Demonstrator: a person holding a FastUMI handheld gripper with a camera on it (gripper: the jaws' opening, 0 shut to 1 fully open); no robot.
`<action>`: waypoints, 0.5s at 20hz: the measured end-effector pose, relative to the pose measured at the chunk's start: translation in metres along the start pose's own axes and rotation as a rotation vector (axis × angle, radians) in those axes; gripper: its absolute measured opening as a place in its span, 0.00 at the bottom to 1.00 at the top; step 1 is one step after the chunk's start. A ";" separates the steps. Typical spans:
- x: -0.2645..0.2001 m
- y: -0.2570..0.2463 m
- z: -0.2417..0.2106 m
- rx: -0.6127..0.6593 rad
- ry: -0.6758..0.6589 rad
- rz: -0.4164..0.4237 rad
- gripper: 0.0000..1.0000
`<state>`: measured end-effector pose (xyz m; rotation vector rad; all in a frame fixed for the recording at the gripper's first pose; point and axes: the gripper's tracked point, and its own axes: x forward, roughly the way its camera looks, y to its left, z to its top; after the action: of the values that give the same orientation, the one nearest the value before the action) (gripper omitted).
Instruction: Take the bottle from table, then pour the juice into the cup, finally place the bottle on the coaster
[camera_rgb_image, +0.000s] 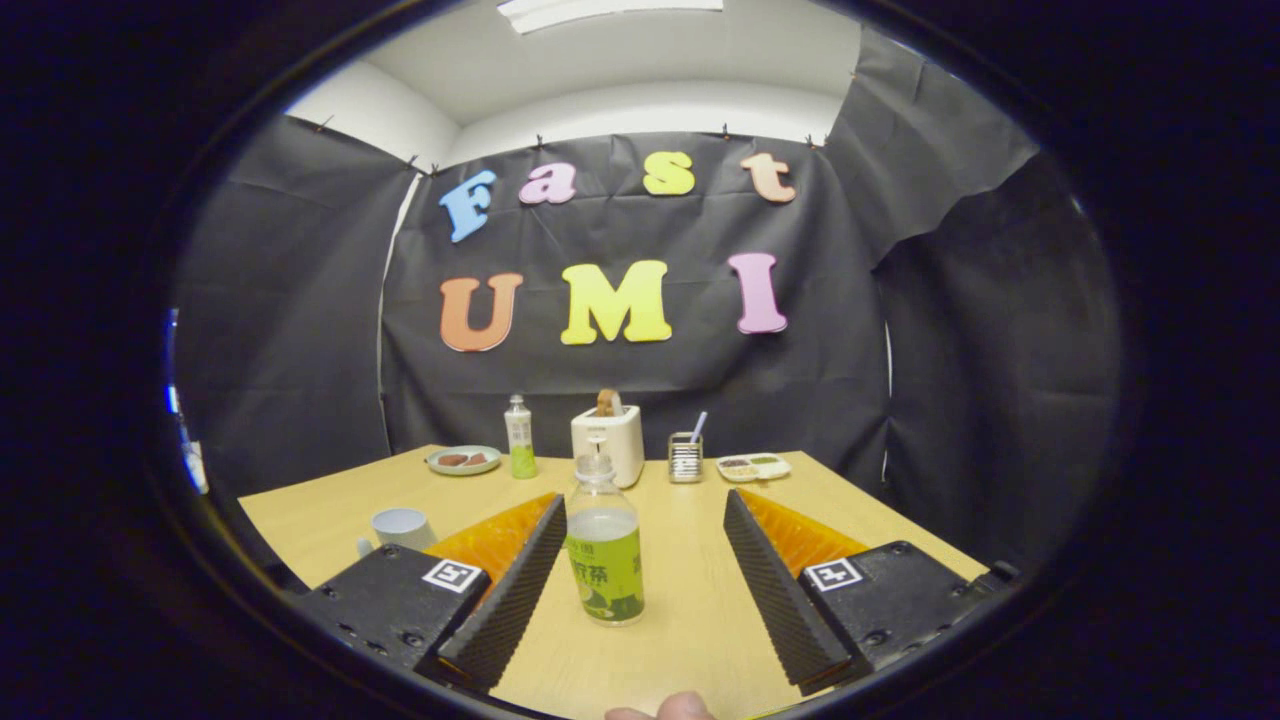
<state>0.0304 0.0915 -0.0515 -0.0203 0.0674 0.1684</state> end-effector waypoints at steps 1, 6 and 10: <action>0.006 0.005 -0.007 -0.009 0.011 0.005 1.00; 0.030 0.024 -0.041 0.029 0.064 0.026 1.00; 0.052 0.026 -0.063 0.047 0.108 -0.007 1.00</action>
<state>0.0733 0.1243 -0.1186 0.0172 0.1788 0.1590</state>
